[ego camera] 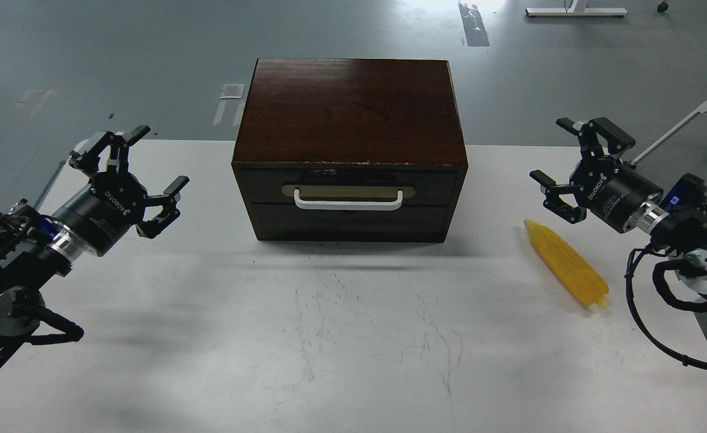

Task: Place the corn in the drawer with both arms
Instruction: 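Raise the left gripper and swing it toward the drawer handle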

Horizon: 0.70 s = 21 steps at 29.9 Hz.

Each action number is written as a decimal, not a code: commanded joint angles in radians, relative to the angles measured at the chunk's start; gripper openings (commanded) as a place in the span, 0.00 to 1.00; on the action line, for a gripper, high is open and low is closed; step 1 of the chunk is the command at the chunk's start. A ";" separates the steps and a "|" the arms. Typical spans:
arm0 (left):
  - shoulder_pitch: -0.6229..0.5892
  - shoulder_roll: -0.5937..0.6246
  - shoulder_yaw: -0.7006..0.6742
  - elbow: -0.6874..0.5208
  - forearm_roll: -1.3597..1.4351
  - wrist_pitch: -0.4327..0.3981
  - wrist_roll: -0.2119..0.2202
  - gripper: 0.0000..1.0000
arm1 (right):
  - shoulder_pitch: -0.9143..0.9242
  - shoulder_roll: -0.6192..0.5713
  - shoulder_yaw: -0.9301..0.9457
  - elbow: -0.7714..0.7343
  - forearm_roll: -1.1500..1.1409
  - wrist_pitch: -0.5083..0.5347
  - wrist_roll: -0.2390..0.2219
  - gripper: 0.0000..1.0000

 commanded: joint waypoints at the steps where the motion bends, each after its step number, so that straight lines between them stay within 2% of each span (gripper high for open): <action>1: 0.006 0.000 0.000 0.000 0.000 -0.003 -0.001 0.99 | 0.000 0.007 -0.001 -0.002 -0.001 0.000 0.000 1.00; 9: 0.003 0.017 -0.009 0.015 -0.017 -0.016 -0.008 0.99 | 0.007 0.007 -0.001 -0.002 -0.004 0.000 0.000 1.00; 14: -0.015 0.021 -0.087 0.121 -0.006 -0.045 -0.014 0.99 | 0.008 -0.002 0.006 0.000 -0.005 0.000 0.000 1.00; 17: -0.050 0.041 -0.098 0.137 -0.001 -0.045 -0.018 0.99 | 0.008 -0.012 0.006 -0.002 -0.007 0.000 0.000 1.00; 19: -0.080 0.083 -0.098 0.124 0.000 -0.045 -0.037 0.99 | 0.008 -0.028 0.007 -0.002 -0.007 0.000 0.000 1.00; 21: -0.113 0.107 -0.098 0.105 0.006 -0.045 -0.086 0.99 | 0.010 -0.039 0.010 -0.002 -0.007 0.000 0.000 1.00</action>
